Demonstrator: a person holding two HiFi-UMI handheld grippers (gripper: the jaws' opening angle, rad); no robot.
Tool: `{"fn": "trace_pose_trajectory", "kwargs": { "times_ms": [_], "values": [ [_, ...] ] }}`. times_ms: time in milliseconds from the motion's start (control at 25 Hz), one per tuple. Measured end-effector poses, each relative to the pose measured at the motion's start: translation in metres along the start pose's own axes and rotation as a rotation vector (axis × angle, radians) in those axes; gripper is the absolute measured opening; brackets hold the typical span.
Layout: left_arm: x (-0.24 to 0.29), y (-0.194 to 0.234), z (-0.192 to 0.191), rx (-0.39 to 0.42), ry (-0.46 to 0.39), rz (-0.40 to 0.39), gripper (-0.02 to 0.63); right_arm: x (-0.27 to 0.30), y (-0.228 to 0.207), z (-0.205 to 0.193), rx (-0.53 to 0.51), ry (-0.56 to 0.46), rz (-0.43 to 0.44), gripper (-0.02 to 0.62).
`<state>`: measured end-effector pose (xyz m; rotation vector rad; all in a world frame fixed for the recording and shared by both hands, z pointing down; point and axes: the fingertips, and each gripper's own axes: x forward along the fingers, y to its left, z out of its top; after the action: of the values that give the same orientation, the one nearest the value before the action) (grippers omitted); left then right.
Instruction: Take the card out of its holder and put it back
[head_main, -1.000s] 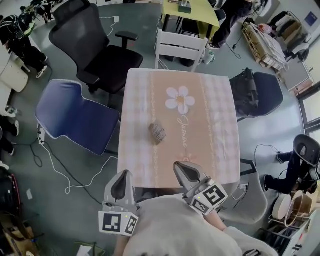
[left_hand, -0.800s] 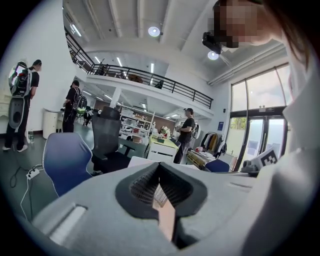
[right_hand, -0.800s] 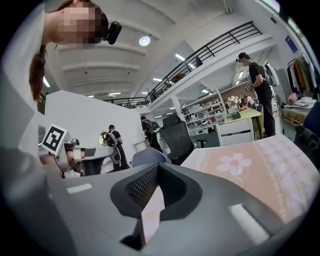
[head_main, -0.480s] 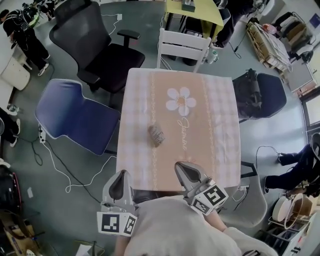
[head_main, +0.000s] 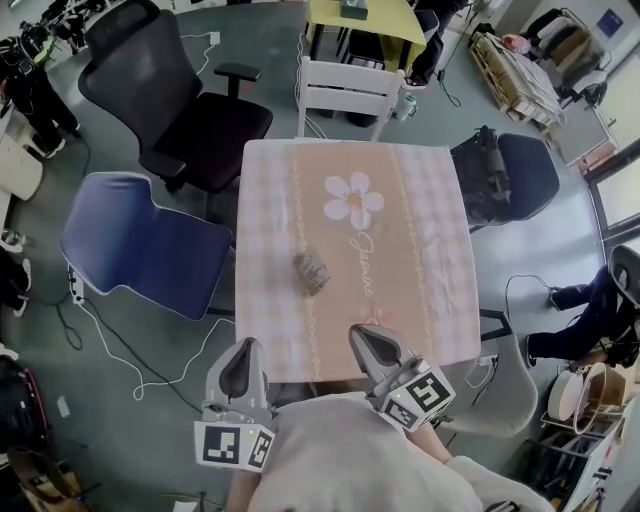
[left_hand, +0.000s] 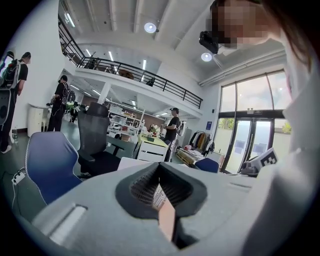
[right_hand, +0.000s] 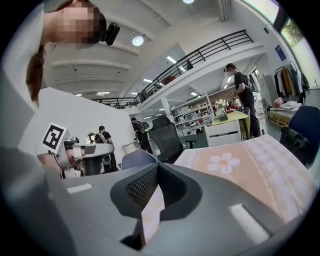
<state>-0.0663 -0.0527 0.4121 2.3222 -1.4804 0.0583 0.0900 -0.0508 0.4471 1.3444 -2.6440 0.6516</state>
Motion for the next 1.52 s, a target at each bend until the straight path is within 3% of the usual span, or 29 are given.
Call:
{"fn": "trace_pose_trajectory", "kwargs": {
  "times_ms": [560,1520],
  "values": [
    [-0.027,0.024,-0.005,0.015,0.011,-0.077,0.0,0.001,0.039,-0.017,0.008,-0.024,-0.07,-0.002],
    [-0.026,0.005,0.006,0.03,-0.029,-0.032,0.0,-0.004,0.024,0.007,-0.035,-0.074,-0.031,-0.002]
  ]
}}
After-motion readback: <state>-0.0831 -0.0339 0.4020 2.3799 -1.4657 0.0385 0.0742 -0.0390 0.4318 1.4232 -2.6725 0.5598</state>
